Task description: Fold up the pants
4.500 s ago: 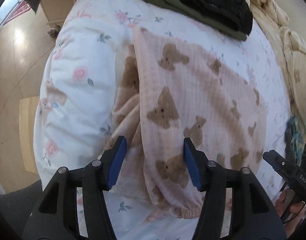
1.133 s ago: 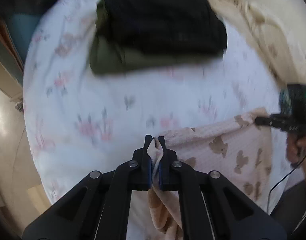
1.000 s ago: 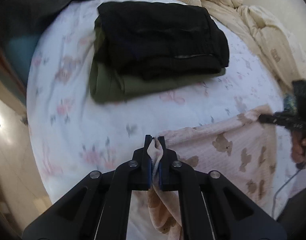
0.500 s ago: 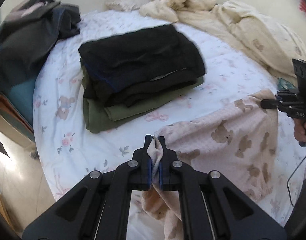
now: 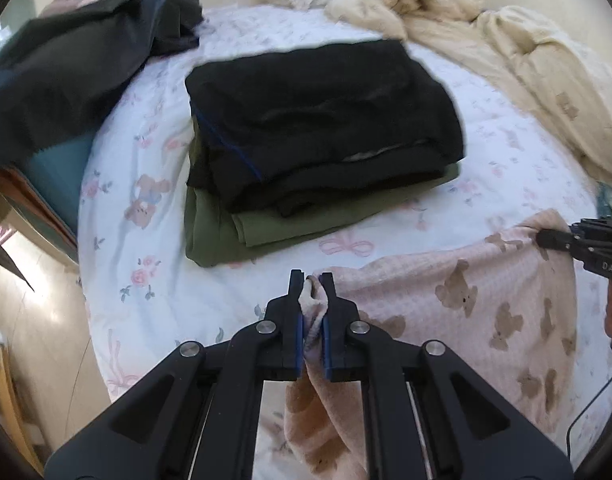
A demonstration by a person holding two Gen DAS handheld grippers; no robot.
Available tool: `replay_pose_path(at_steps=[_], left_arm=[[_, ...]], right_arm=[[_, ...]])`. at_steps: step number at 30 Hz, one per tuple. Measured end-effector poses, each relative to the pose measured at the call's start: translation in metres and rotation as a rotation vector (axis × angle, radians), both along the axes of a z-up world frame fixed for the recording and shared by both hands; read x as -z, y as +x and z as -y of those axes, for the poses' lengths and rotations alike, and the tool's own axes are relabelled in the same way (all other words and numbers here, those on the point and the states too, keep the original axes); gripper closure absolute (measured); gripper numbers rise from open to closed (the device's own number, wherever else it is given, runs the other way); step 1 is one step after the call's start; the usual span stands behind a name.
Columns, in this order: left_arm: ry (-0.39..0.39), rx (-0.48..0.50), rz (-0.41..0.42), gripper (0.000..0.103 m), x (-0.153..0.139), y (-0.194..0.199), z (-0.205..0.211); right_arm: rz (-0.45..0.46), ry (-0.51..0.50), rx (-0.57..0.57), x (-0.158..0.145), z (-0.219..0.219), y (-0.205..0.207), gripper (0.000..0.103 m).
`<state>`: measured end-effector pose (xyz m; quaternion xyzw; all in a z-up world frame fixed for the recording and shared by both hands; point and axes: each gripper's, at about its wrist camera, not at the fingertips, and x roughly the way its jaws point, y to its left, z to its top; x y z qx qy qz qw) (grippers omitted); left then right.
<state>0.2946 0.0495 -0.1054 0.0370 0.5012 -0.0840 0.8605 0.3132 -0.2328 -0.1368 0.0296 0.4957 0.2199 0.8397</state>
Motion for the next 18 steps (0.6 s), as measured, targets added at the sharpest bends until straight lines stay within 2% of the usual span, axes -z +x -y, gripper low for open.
replay_pose_path(at_steps=[1,2,3,8,10,12,15,16,17,18], left_arm=[[0.003,-0.007,-0.053,0.093,0.009,0.006,0.0],[0.012,-0.025,-0.084,0.077,0.015,0.009,-0.001],[0.014,-0.063,-0.13,0.054,0.022,0.011,-0.006],[-0.209,-0.219,-0.244,0.026,0.016,-0.023,-0.048],[-0.298,-0.286,-0.299,0.025,0.018,-0.047,-0.061],[-0.323,-0.341,-0.355,0.024,0.025,-0.068,-0.064],[-0.36,-0.359,-0.448,0.024,0.043,-0.093,-0.054],[-0.398,-0.358,-0.468,0.024,0.047,-0.099,-0.049],[-0.421,-0.357,-0.475,0.024,0.048,-0.104,-0.045],[-0.413,-0.36,-0.474,0.024,0.051,-0.108,-0.04]], right_arm=[[-0.019,-0.02,0.01,0.004,0.001,0.002,0.072],[-0.053,-0.033,0.027,0.01,0.003,0.007,0.065],[-0.091,-0.018,0.054,0.015,0.01,0.009,0.06],[-0.262,0.114,0.23,0.014,0.065,-0.011,0.046],[-0.331,0.239,0.264,0.01,0.081,-0.04,0.033],[-0.389,0.268,0.308,0.013,0.086,-0.074,0.024],[-0.473,0.301,0.316,0.029,0.079,-0.104,0.023],[-0.489,0.312,0.327,0.032,0.076,-0.111,0.023],[-0.5,0.333,0.329,0.035,0.073,-0.117,0.023],[-0.498,0.342,0.321,0.036,0.07,-0.122,0.023]])
